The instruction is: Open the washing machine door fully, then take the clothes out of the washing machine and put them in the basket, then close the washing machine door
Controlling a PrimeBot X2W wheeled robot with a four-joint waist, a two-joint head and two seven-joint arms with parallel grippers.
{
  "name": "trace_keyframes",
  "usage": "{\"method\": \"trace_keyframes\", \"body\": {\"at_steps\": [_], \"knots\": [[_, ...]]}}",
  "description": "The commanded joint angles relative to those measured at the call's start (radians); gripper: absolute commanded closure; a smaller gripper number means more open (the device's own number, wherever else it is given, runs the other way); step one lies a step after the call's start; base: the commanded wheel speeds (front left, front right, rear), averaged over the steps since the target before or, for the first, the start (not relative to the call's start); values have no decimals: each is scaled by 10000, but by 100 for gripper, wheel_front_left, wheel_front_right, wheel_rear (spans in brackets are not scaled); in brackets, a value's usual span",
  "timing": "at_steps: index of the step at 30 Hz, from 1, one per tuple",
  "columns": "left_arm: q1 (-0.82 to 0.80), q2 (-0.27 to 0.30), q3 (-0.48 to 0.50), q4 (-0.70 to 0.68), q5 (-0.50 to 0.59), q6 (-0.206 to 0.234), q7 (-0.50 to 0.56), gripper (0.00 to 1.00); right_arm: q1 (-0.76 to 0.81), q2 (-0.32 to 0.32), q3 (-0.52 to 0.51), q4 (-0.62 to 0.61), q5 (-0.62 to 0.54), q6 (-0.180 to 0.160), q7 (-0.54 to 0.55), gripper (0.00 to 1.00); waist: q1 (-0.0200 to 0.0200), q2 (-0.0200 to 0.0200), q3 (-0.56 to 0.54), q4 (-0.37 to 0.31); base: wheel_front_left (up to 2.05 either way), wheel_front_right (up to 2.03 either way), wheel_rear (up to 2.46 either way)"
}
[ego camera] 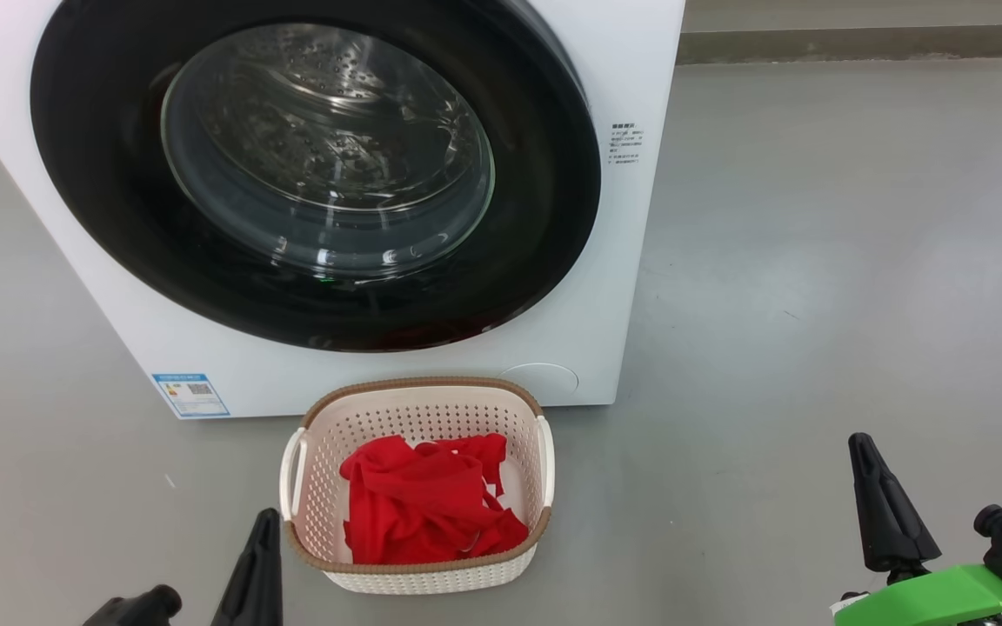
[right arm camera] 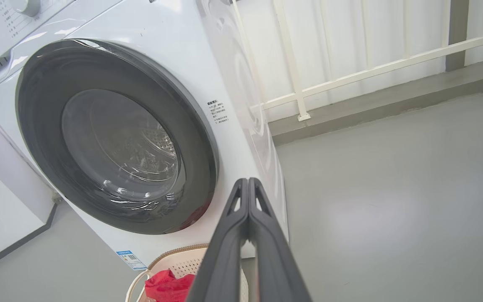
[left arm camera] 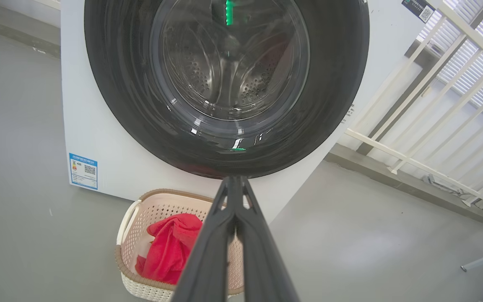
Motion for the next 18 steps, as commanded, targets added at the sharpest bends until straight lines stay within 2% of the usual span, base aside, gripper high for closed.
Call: {"method": "trace_keyframes", "body": {"at_steps": [1, 18], "knots": [[-350, 92, 206, -189, -248, -100, 57, 100, -404, -172, 64, -188, 250, -3, 50, 100, -1, 0, 0, 0, 0, 0, 0], [-569, 102, 506, 36, -2176, -335, 526, 100, -668, -292, 126, 56, 2356, -4, 468, 100, -1, 0, 7, 6, 0, 0, 0]]}}
